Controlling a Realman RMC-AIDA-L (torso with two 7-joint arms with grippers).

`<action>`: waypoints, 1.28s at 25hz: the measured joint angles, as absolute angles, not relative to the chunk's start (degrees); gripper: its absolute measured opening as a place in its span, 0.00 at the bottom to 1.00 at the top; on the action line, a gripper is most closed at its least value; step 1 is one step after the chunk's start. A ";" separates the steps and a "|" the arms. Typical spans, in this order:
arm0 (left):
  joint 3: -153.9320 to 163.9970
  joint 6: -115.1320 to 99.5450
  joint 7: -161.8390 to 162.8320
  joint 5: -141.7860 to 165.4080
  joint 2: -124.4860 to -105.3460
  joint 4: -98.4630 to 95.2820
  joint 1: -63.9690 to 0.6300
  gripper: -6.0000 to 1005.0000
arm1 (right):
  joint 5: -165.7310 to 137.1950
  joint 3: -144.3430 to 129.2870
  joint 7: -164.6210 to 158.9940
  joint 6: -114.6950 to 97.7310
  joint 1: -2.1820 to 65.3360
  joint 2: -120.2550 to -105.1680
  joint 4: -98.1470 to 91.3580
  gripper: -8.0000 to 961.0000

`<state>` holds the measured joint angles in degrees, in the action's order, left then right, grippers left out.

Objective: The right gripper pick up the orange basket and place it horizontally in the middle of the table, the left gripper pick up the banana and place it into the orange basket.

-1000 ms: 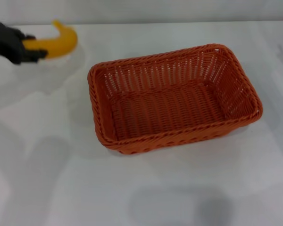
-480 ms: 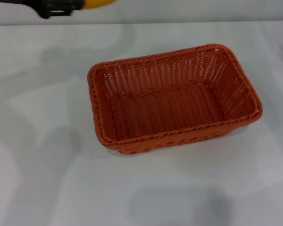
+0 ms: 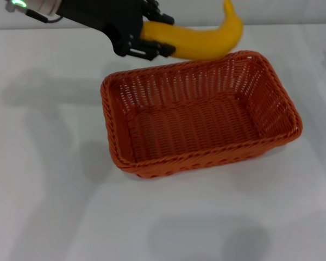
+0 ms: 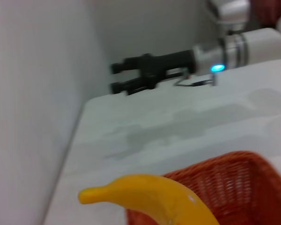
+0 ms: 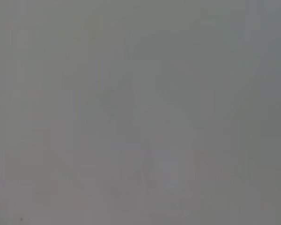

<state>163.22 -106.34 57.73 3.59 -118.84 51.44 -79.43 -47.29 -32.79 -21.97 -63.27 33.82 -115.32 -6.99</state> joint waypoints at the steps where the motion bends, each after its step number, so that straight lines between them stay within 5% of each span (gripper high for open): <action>1: 163.22 -106.97 57.47 4.15 -118.86 50.78 -79.65 0.49 | -47.29 -32.78 -21.97 -63.17 33.79 -115.31 -7.24 0.91; 32: 163.03 -102.95 64.22 4.84 -119.36 43.53 -73.62 0.57 | -47.28 -32.78 -22.05 -61.43 33.65 -115.31 -7.64 0.91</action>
